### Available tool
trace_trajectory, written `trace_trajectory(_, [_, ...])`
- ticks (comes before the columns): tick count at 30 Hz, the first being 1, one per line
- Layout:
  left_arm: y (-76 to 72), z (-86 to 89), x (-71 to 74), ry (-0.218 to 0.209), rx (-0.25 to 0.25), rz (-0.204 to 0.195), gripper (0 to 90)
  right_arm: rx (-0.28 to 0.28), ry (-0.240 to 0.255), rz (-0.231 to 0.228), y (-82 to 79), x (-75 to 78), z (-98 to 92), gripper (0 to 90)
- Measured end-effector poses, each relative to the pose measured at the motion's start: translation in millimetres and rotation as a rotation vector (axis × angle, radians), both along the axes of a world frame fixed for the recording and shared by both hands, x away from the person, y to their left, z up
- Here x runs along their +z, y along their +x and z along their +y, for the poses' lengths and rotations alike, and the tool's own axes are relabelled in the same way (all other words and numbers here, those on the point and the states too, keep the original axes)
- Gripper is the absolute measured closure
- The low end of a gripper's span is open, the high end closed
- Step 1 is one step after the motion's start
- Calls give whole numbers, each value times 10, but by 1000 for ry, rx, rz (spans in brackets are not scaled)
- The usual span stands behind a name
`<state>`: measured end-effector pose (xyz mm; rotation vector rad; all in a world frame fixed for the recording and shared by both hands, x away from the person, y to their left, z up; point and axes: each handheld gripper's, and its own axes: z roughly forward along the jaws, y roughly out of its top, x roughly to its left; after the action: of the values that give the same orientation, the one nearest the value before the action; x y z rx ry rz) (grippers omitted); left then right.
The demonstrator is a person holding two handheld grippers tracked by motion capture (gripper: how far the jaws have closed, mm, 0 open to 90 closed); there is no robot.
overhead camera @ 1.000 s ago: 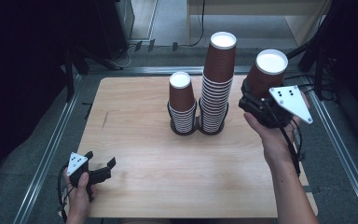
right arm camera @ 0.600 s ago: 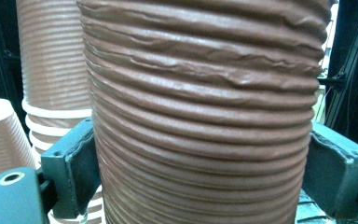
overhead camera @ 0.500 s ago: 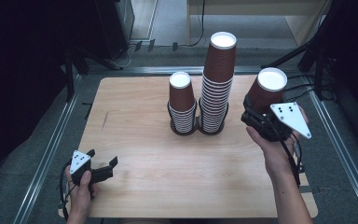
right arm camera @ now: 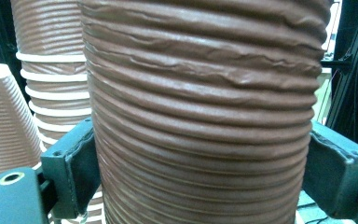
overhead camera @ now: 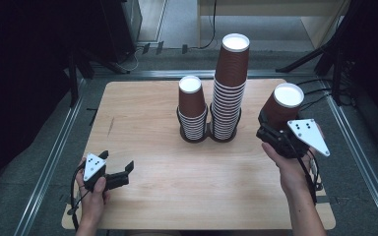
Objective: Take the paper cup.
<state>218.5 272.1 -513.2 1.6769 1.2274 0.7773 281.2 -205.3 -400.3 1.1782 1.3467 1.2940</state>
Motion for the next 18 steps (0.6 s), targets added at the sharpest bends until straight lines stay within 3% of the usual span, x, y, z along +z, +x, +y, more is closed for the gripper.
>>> trace_trajectory(7, [101, -218, 102, -13, -43, -31, 22, 7, -12, 18, -16, -102, -8, 114])
trace_trajectory(9, [145, -281, 138, -23, -69, -35, 21, 9, -22, 21, -30, -138, -3, 114])
trace_trajectory(10, [191, -345, 178, -27, -106, -27, 21, 10, -28, 24, -40, -168, 6, 114])
trace_trajectory(15, [233, -461, 244, -16, -101, -48, 22, 14, -40, 26, -66, -231, 27, 114])
trace_trajectory(17, [226, -491, 259, -16, -101, -69, 107, 19, -54, 29, -72, -261, 46, 114])
trace_trajectory(18, [214, -530, 289, -10, -76, -90, 190, 23, -64, 31, -73, -265, 51, 114])
